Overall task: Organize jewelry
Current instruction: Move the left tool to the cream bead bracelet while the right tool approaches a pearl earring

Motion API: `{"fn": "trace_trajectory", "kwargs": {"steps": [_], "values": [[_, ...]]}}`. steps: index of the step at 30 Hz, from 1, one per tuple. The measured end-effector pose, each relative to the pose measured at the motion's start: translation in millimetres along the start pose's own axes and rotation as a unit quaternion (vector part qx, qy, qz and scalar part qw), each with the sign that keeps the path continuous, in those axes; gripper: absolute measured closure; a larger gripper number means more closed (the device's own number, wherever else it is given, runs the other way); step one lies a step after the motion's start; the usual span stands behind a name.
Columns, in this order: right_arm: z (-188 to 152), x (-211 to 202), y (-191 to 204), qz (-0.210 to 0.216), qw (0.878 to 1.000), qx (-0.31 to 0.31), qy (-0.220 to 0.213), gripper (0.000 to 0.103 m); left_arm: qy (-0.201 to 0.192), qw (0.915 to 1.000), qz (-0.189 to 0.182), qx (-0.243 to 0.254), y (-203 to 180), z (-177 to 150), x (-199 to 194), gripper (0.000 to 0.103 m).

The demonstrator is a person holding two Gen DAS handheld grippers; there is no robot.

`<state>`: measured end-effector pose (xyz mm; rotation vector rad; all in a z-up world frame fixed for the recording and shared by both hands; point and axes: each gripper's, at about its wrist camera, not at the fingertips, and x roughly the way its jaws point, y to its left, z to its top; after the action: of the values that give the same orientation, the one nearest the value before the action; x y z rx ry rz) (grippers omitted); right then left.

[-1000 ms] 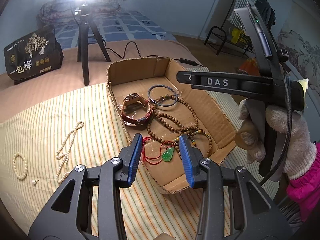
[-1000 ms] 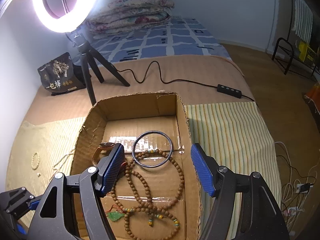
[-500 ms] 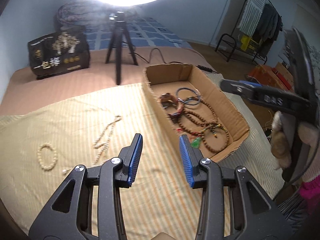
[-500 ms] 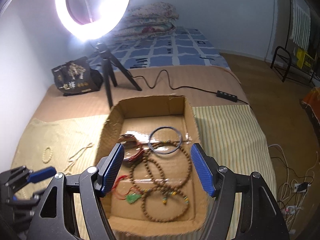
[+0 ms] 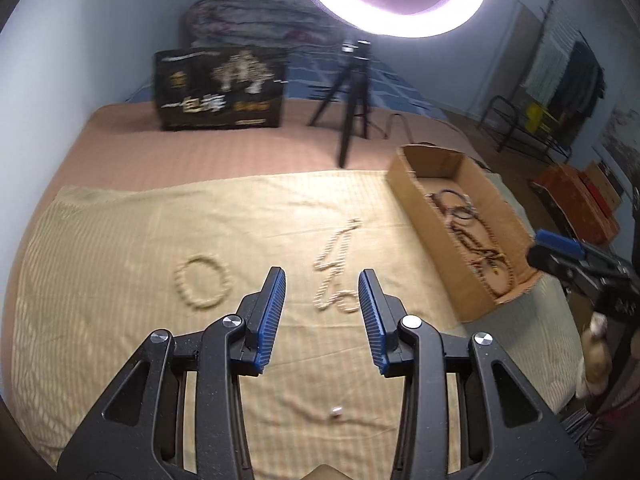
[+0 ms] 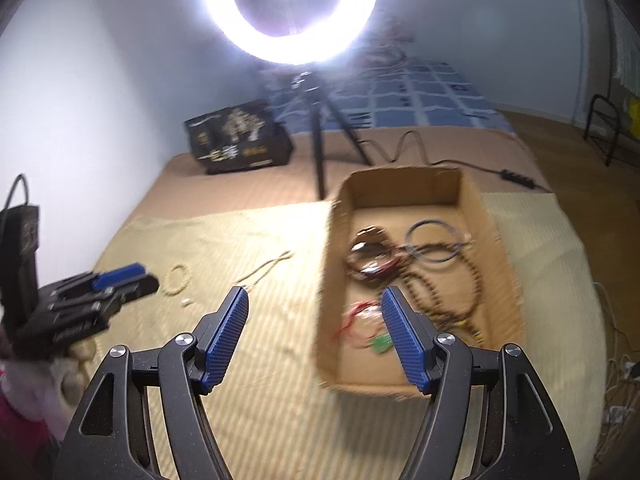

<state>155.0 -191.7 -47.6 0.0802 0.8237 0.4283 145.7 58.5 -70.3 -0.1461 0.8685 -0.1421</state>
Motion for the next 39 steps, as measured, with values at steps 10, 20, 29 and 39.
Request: {"fn": "trace_trajectory", "kwargs": {"steps": [10, 20, 29, 39], "values": [[-24, 19, 45, 0.027, 0.998, -0.048, 0.027, 0.034, 0.008, 0.9991, 0.024, -0.034, 55, -15, -10, 0.066], [-67, 46, 89, 0.06, 0.989, -0.104, 0.086, 0.034, 0.024, 0.9981, 0.033, -0.047, 77, -31, -7, 0.066], [-94, 68, 111, 0.067, 0.982, -0.134, 0.111, 0.034, 0.043, 0.9969, 0.037, -0.055, 90, -38, 12, 0.066], [-105, 80, 126, 0.073, 0.977, -0.17, 0.108, 0.035, 0.06, 0.9931, 0.052, -0.086, 105, -25, 48, 0.066]]}}
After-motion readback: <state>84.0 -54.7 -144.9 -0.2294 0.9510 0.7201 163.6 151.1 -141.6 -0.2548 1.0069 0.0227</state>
